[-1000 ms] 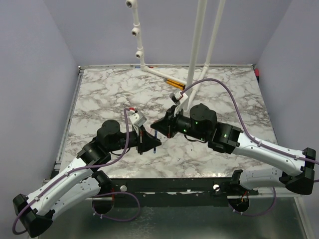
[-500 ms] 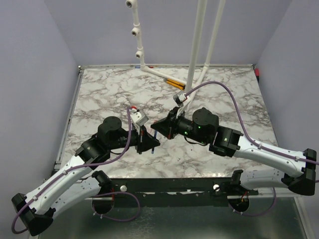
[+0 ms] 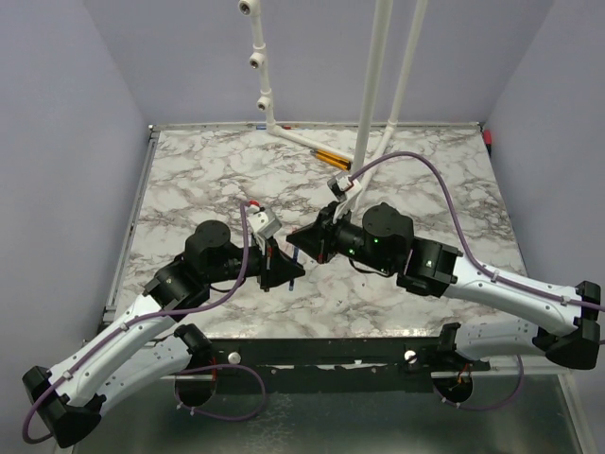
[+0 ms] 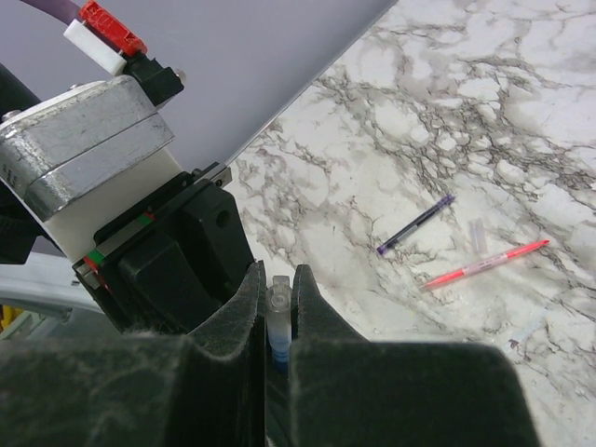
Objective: Insert the pens into the pen caps
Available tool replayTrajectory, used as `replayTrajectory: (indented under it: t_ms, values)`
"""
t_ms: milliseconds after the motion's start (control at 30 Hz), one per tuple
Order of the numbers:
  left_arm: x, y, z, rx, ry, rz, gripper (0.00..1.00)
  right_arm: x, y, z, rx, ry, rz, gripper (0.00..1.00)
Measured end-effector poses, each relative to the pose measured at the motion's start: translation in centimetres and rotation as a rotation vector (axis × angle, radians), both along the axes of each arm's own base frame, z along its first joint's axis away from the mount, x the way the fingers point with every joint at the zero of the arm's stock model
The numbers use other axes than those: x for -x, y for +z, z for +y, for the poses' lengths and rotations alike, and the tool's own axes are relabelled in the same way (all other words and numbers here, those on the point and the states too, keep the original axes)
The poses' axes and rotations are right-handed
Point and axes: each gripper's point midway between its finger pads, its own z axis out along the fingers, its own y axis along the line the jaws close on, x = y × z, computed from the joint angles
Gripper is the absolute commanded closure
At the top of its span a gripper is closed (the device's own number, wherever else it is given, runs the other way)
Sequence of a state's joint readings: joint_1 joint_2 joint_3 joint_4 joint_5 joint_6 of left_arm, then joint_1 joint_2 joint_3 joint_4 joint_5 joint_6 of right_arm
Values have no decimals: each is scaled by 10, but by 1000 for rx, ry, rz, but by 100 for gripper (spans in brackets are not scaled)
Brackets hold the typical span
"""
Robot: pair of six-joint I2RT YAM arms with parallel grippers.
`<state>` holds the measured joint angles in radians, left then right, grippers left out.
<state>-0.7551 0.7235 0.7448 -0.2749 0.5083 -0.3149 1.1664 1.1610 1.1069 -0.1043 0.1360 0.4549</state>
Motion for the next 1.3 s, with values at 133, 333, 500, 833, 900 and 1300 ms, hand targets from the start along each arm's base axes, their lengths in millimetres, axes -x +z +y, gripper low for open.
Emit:
replayTrajectory:
  t_ms: [133, 333, 500, 833, 900, 1300]
  values:
    - [0, 0, 0, 15, 2, -3, 100, -1, 1, 2, 29, -8, 6, 91]
    - [1, 6, -1, 57, 2, -31, 100, 0, 10, 3, 50, -17, 3, 81]
    - [-2, 13, -2, 92, 2, -65, 100, 3, 19, 1, 64, -26, 1, 70]
    - [-14, 13, 1, 92, 68, -71, 100, -7, 35, -17, 83, -122, -38, 46]
    - [-20, 7, 3, 73, 104, -54, 100, -11, 35, -25, 93, -159, -47, 45]
    - [-94, -58, 43, -252, 583, 102, 100, -31, -13, -61, 282, -333, -47, 43]
